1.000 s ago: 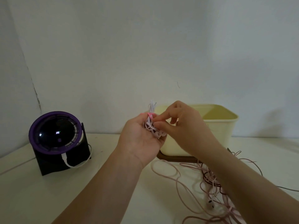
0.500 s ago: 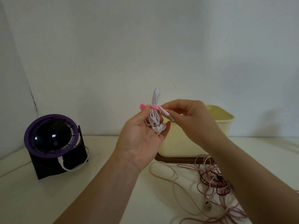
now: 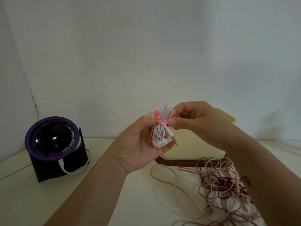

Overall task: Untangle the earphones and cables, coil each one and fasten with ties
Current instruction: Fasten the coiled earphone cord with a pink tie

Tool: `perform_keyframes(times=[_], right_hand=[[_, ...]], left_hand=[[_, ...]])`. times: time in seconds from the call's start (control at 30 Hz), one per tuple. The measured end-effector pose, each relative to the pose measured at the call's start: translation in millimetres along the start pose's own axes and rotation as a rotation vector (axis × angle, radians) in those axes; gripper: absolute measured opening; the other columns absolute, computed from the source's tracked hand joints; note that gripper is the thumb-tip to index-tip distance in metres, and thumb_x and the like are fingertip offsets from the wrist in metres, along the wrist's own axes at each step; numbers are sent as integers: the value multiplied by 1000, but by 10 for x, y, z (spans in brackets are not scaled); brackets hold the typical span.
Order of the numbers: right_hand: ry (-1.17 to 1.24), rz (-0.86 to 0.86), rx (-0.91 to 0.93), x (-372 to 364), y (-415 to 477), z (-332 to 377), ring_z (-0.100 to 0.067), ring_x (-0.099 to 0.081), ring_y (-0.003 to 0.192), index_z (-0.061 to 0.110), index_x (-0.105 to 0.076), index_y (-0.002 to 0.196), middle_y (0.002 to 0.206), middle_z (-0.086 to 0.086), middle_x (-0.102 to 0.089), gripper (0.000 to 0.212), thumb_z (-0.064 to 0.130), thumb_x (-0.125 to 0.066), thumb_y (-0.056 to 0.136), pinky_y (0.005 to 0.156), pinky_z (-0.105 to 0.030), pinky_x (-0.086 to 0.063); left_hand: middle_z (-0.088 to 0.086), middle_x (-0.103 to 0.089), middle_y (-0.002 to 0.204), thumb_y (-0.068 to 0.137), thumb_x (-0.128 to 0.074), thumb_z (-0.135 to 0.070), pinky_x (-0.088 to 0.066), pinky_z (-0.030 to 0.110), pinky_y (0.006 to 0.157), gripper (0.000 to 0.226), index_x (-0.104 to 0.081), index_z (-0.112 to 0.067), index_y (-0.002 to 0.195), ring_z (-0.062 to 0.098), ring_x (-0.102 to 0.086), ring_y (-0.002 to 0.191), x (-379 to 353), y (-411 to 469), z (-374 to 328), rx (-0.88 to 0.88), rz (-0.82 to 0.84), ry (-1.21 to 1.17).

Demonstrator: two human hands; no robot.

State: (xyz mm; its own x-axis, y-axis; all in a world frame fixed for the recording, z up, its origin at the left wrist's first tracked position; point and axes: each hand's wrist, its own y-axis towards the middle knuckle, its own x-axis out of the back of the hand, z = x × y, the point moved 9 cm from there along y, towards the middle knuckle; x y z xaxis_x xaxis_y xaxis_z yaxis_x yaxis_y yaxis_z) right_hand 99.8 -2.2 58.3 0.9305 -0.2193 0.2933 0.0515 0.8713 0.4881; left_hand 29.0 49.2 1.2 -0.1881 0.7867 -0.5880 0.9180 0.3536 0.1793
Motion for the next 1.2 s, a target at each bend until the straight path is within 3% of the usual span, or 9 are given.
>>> perform_keyframes(times=[0.07,0.2,0.27,0.4,0.53,0.7,0.8,1.0,1.2], right_hand=[[-36,-8,31,-11,1,50,-28,-67,91,8,-69,84,93,-16,-71,22,24,-71,69,93,-39,-52],[-52,40,36,-85,-5,77,-23,-66,104,2,-67,89,101,-13,-72,24,19,-69,73,97,-34,-50],[3,76,9,-122,-14,46,-22,-68,98,2,-67,87,96,-13,-72,20,16,-70,73,93,-32,-51],[-13,25,-13,-75,1,-14,-25,-69,87,-2,-67,85,87,-14,-72,26,17,-73,69,90,-37,-53],[-23,-92,-3,29,7,10,-15,-65,72,5,-69,80,74,-6,-71,19,19,-71,66,74,-24,-54],[-42,-233,-38,169,4,-44,-18,-65,68,8,-70,81,75,-11,-72,25,26,-73,64,71,-26,-56],[-23,-293,-91,241,-2,-117,-17,-64,64,11,-68,90,69,-8,-71,23,17,-77,69,68,-26,-56],[-146,-252,-96,139,-1,-111,-11,-64,64,6,-69,79,67,-1,-72,11,16,-74,78,64,-19,-53],[-161,-214,-172,192,-20,-147,-10,-65,80,20,-65,102,96,-3,-71,56,50,-72,55,76,-28,-53]], left_hand=[[-1,-61,64,41,-90,-14,-46,42,92,45,-75,-11,83,10,-57,56,-10,-30,-11,22,-1,15],[1,-59,70,42,-90,-9,-52,46,87,52,-74,-8,91,13,-58,56,-10,-54,11,77,14,-45],[1,-55,74,42,-89,-8,-54,45,84,58,-70,-8,97,14,-57,56,10,-44,34,106,16,-57],[2,-58,75,45,-87,-10,-53,44,85,38,-70,-7,80,15,-60,61,20,-37,80,151,20,-51],[4,-58,71,66,-73,-26,-50,41,84,25,-64,-9,82,16,-58,58,56,-37,40,114,-128,130],[5,-65,95,72,-61,-10,-47,44,94,34,-63,-15,105,24,-59,98,81,-2,-71,-5,-141,323],[6,-65,91,75,-64,-10,-50,37,86,33,-61,-13,108,20,-62,85,26,22,-90,-82,-141,393],[-3,-61,75,88,-58,-23,-45,31,73,12,-67,-19,82,8,-55,65,157,15,-111,-269,-372,429],[-7,-67,74,89,-60,-24,-43,29,72,10,-68,-19,88,11,-51,69,178,-42,-321,-339,-422,791]])
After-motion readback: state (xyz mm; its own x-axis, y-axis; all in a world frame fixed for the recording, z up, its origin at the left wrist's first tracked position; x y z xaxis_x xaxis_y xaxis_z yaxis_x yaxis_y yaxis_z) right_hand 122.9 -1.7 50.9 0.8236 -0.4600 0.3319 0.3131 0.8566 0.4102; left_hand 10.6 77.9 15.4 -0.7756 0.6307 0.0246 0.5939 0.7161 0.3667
